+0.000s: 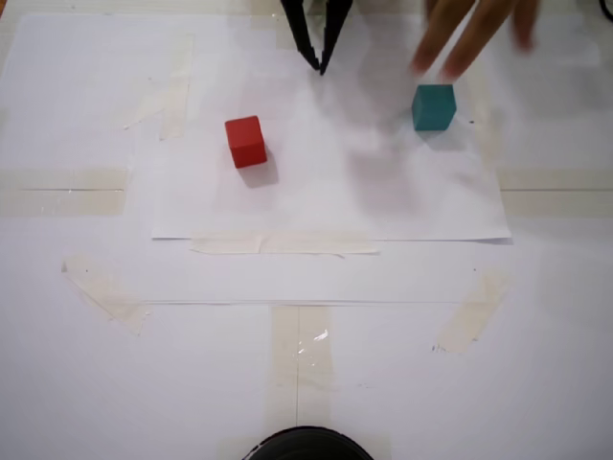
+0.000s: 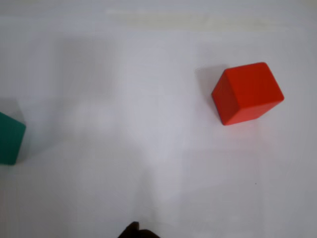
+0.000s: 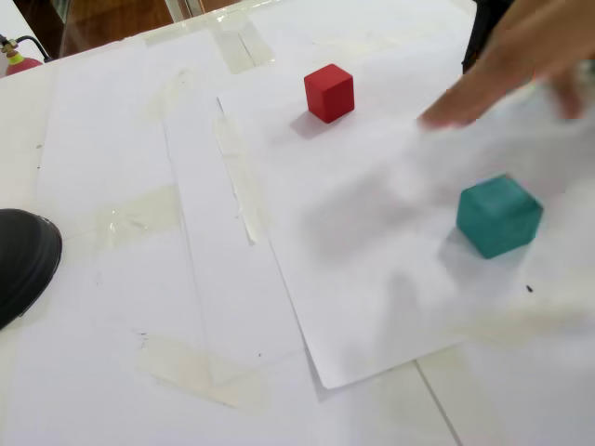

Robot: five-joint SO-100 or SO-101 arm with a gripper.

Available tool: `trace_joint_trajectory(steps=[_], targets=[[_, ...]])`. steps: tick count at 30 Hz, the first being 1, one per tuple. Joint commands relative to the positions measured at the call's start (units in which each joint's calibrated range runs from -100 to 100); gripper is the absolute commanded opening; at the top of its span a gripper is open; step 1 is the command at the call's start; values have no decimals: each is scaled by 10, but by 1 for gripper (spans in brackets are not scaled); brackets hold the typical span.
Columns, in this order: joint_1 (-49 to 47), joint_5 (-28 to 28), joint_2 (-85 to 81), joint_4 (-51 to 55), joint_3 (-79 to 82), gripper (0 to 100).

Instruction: Put the red cube on the top of the blue cube.

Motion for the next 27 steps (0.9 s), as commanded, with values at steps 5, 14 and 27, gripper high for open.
trace_joint_trajectory(steps=[5, 14, 27], targets=[[4, 1, -7, 2, 8, 0], [4, 1, -7, 2, 8, 0], [20, 2, -7, -22, 8, 0]])
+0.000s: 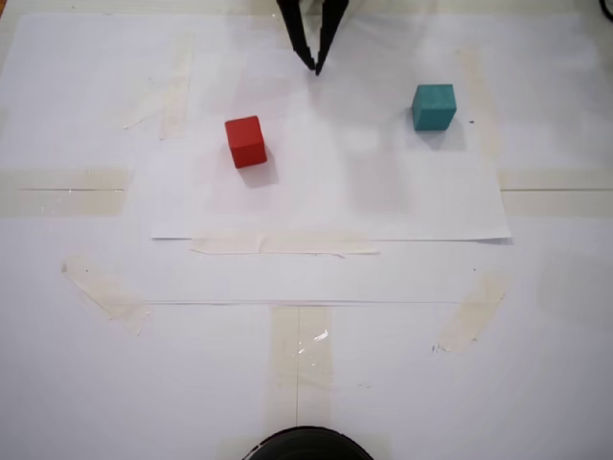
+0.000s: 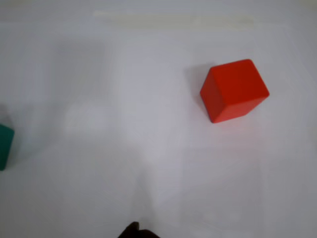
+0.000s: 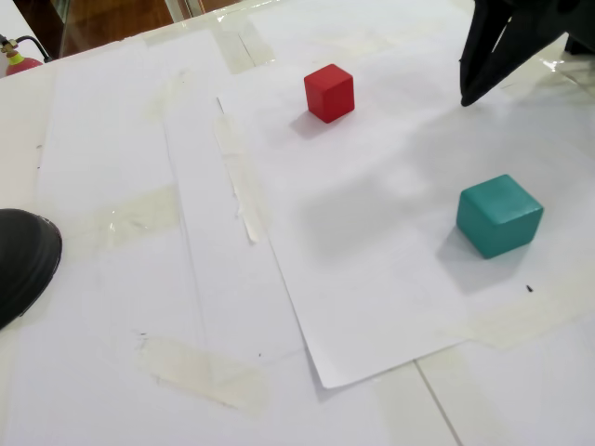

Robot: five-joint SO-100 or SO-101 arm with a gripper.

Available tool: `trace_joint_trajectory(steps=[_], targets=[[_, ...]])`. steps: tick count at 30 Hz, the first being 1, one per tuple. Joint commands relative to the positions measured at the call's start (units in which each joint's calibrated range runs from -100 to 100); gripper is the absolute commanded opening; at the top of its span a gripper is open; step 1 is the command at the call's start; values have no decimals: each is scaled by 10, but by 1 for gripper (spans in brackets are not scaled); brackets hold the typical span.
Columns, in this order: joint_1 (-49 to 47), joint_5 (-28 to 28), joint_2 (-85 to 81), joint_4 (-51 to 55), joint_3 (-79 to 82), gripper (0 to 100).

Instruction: Put the red cube on the top of the blue cube.

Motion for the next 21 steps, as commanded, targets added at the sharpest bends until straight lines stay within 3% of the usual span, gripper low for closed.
trace_joint_trajectory(steps=[1, 5, 10, 15, 21], targets=[[0, 7, -7, -32, 8, 0], [-6, 20, -5, -52, -10, 0], [-8, 82, 32, -68, -102, 0], [-2, 147, 161, -79, -235, 0], [33, 170, 334, -52, -390, 0]])
